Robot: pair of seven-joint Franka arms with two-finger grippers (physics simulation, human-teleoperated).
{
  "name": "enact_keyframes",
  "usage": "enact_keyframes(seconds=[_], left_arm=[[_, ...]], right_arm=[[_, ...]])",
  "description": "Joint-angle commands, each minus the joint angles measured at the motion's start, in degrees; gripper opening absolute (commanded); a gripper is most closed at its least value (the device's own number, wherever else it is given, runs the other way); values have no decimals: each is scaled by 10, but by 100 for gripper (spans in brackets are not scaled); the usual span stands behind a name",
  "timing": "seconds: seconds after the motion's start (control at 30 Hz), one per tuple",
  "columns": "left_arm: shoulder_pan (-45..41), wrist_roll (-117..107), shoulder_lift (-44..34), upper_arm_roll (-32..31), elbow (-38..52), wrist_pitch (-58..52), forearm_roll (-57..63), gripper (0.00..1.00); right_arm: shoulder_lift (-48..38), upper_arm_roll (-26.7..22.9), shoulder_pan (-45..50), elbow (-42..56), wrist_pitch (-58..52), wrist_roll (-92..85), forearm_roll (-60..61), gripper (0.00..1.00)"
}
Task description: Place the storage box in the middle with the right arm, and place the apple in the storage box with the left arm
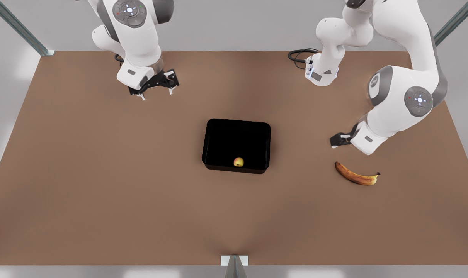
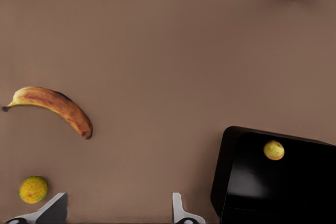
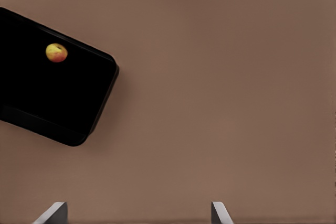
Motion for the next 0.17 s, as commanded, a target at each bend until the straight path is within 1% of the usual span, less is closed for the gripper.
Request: enact_keyframes(seconds=[0.0, 0.03, 0.07, 0.1, 0.13], left_arm=[[2, 17, -7, 16, -1, -7, 56, 100], [4, 48, -14, 60, 14, -42, 50, 100], [42, 78, -2, 69, 55, -89, 29, 100], [51, 79, 4, 74, 70, -114, 27, 100], [55, 79, 4, 81, 70, -115, 21, 100]], right_arm=[[0, 0, -122, 0, 0, 0, 0, 100], [0, 0, -124, 0, 0, 0, 0, 100], [1, 0, -123, 0, 0, 0, 0, 100], [1, 0, -125, 0, 1, 0, 0, 100], [1, -1, -126, 0, 1, 0, 0, 100]])
